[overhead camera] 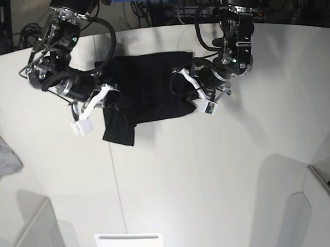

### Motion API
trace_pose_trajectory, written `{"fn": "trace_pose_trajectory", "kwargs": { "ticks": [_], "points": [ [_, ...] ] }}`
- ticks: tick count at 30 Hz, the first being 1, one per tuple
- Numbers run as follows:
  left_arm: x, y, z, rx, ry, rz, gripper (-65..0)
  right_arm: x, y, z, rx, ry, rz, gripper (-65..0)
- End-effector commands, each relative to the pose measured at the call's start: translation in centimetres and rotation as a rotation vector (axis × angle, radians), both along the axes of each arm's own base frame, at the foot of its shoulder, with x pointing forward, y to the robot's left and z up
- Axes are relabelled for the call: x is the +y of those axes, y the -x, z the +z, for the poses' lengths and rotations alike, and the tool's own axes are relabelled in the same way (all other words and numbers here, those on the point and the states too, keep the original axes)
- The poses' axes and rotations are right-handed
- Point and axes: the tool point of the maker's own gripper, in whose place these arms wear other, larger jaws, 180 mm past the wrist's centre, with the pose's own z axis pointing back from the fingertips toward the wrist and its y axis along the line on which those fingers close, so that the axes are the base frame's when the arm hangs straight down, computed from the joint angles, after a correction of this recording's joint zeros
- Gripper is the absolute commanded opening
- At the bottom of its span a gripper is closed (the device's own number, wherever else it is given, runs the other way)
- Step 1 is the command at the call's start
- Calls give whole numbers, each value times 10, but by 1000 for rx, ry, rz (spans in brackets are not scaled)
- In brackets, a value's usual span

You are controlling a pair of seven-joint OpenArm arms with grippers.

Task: Fold the T-shirt properly
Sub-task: 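Lift both ends and fold them toward each other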

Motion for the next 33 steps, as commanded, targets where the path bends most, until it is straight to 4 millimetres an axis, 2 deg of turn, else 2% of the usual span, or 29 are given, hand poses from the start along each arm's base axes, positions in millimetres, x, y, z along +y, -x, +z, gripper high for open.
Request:
{"fn": "trace_pose_trajectory", "kwargs": {
  "ticks": [1, 11, 21, 28, 33],
  "points": [
    [1, 0, 0, 4, -16, -12, -650, 2, -6, 11, -45, -18, -7, -650],
    [2, 0, 0, 5, -17, -8, -650, 2, 2, 4, -19, -12, -5, -650],
    [5, 0, 0, 5, -19, -4, -650, 38, 7, 7, -58, -55, 55, -650],
    [7, 2, 0, 4, -22, -2, -650, 37, 3, 8, -72, -55, 43, -650],
    [12, 1, 1, 2, -26, 7, -650, 34, 5, 0, -54, -8, 45, -650]
  ]
}}
